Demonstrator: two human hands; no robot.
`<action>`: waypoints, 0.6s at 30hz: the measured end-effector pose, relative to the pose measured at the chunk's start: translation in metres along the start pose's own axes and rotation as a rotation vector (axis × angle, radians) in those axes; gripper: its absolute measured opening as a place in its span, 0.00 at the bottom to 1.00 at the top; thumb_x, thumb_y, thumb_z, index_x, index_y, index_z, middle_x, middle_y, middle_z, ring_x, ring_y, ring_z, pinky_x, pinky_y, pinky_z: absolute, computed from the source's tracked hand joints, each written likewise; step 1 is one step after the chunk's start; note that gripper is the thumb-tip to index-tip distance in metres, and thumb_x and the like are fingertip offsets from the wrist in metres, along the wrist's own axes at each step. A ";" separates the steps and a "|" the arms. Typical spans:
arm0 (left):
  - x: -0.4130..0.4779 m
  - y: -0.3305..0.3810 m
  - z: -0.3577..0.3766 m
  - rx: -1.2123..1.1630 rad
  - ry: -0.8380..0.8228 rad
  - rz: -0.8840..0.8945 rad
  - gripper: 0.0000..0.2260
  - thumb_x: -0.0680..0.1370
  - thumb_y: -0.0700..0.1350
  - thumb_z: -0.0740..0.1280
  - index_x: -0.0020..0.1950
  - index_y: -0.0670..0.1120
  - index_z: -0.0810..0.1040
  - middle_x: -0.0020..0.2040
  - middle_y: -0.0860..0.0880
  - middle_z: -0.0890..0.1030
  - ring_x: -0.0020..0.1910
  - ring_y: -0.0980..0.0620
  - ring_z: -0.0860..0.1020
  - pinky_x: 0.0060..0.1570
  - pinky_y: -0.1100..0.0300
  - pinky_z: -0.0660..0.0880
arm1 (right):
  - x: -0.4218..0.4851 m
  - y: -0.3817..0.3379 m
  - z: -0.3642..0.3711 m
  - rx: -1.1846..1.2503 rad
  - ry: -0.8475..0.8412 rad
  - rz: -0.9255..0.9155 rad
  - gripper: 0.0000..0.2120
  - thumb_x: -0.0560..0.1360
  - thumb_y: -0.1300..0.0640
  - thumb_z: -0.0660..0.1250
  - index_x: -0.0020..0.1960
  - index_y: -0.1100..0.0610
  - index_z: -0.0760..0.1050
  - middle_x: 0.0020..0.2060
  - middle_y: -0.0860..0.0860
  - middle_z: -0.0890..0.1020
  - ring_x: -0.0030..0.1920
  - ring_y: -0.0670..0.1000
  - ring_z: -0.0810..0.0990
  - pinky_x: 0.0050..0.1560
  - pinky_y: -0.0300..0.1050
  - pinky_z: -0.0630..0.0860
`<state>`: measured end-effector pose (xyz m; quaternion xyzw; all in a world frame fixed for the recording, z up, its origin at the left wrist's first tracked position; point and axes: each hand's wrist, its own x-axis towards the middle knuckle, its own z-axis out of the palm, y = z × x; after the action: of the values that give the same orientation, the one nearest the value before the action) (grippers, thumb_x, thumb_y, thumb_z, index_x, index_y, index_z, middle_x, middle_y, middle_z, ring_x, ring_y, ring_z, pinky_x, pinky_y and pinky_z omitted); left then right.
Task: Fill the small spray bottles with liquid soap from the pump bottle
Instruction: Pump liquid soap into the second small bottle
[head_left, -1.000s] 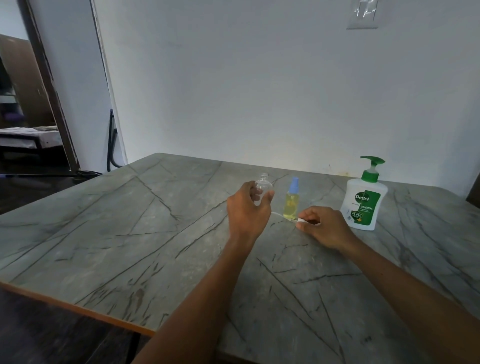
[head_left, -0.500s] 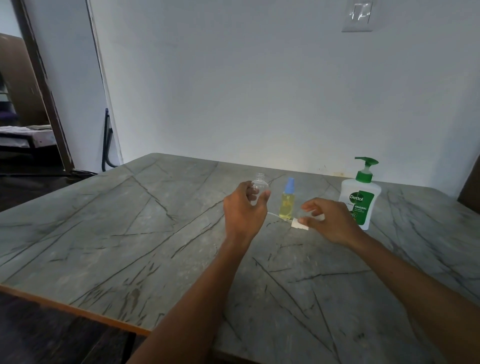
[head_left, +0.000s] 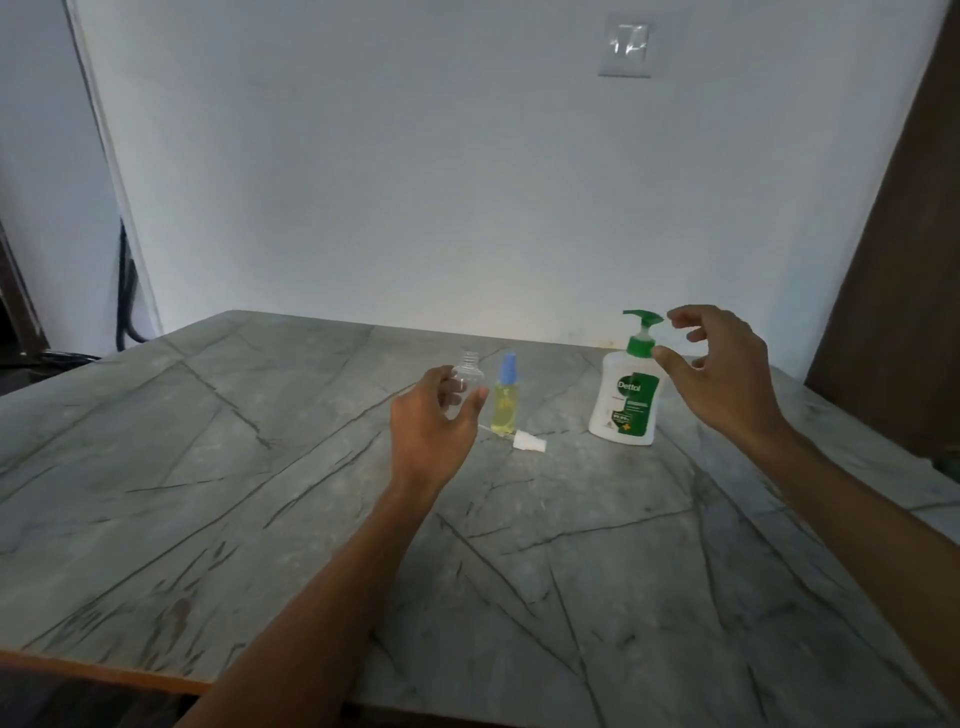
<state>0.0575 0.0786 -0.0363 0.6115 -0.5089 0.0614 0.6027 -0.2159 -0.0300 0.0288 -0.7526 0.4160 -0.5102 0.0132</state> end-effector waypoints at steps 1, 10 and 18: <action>-0.001 0.001 0.001 -0.009 -0.011 0.007 0.21 0.74 0.54 0.72 0.61 0.43 0.78 0.50 0.50 0.83 0.45 0.58 0.80 0.43 0.75 0.72 | 0.002 0.005 -0.001 0.008 0.006 0.015 0.22 0.73 0.55 0.74 0.64 0.53 0.72 0.59 0.50 0.78 0.54 0.50 0.75 0.54 0.57 0.78; -0.005 0.000 0.007 0.005 -0.050 0.085 0.22 0.73 0.57 0.70 0.61 0.45 0.78 0.48 0.53 0.83 0.44 0.60 0.80 0.45 0.74 0.73 | 0.017 0.030 0.025 0.230 -0.207 0.156 0.43 0.69 0.50 0.78 0.75 0.40 0.56 0.68 0.55 0.70 0.61 0.52 0.72 0.62 0.54 0.73; -0.004 0.002 0.007 -0.015 -0.049 0.106 0.27 0.70 0.64 0.65 0.60 0.46 0.78 0.48 0.55 0.83 0.44 0.62 0.80 0.45 0.74 0.74 | 0.012 0.038 0.058 0.336 -0.164 0.132 0.43 0.69 0.58 0.77 0.74 0.40 0.57 0.57 0.48 0.75 0.49 0.44 0.78 0.44 0.32 0.73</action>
<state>0.0503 0.0755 -0.0396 0.5803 -0.5556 0.0746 0.5907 -0.1923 -0.0858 -0.0066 -0.7499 0.3710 -0.5075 0.2060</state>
